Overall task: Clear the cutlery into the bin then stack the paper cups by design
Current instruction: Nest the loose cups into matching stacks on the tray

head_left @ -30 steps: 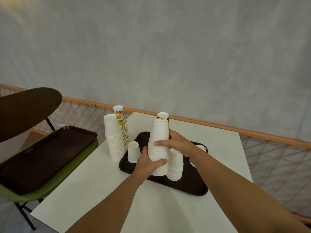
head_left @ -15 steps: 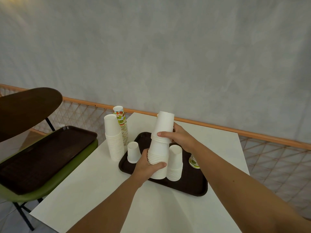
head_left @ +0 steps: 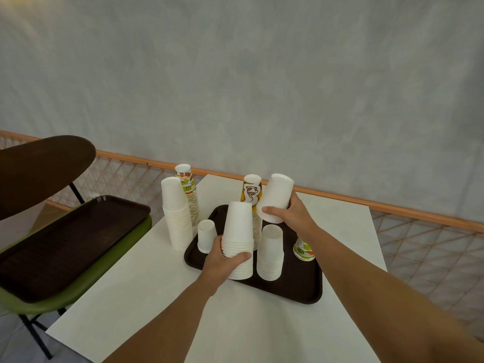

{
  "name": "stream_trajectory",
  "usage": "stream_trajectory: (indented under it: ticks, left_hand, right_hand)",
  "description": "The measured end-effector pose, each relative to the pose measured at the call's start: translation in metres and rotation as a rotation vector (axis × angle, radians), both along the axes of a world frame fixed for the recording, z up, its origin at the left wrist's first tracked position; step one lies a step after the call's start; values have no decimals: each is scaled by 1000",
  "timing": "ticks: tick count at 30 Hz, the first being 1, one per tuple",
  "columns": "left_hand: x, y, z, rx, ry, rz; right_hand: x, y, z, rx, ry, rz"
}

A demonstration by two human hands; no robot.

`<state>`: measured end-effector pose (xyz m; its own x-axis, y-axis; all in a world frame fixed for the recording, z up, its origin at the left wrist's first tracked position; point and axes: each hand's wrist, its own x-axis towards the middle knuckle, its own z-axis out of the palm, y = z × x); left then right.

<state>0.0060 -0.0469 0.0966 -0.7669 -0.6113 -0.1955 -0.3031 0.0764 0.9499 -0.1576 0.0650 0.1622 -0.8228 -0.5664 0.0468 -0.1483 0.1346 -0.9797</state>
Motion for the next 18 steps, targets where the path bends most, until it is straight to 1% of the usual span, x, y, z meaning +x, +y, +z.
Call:
stream_trajectory:
  ticks: [3,6,13,18]
  left_hand:
    - [1,0,0,14,18,6]
    - [1,0,1,11,15,15]
    - [-1,1,3,9,32,14]
    - [-3,1,4,-7,25,14]
  right_hand:
    - [-1,3,-18,172,59,-10]
    - [-3,3,-33,274,85,7]
    - [-4,6,-53,362,71,34]
    - [-3,8,-51,335,62,35]
